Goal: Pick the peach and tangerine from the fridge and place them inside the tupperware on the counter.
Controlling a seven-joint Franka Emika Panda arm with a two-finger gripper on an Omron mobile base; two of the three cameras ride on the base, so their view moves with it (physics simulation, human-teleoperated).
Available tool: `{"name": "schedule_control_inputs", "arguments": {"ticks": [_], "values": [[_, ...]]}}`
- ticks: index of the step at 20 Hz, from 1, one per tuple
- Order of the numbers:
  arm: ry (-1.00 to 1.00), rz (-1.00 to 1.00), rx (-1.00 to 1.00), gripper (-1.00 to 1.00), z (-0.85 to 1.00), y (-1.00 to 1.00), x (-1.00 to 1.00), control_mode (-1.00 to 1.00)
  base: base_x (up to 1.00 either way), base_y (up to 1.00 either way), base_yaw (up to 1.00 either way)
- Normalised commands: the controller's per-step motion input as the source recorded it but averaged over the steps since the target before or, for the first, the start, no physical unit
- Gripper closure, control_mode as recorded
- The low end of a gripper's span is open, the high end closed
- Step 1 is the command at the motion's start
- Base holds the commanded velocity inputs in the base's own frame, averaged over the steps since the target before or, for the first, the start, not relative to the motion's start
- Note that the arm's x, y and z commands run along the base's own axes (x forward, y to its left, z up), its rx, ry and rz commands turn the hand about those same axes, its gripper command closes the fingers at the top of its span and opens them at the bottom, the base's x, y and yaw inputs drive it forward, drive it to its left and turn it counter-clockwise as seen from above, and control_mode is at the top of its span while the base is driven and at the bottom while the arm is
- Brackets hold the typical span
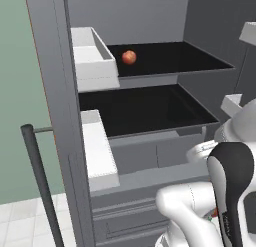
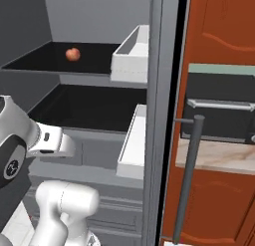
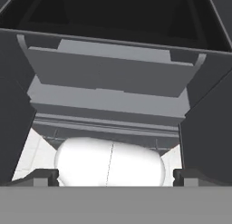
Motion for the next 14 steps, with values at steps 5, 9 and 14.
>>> {"name": "schedule_control_inputs", "arguments": {"ticks": [5,9,14], "values": [[0.0,0.0,0.0,-1.0,0.0,0.0,0.0,1.0,0.86,-0.01,0.0],[0.0,0.0,0.0,-1.0,0.0,0.0,0.0,1.0,0.66,0.12,-0.03],[-0.11,-0.04,0.0,-1.0,0.09,0.04,0.02,-1.0,0.04,0.04,-0.01]]}}
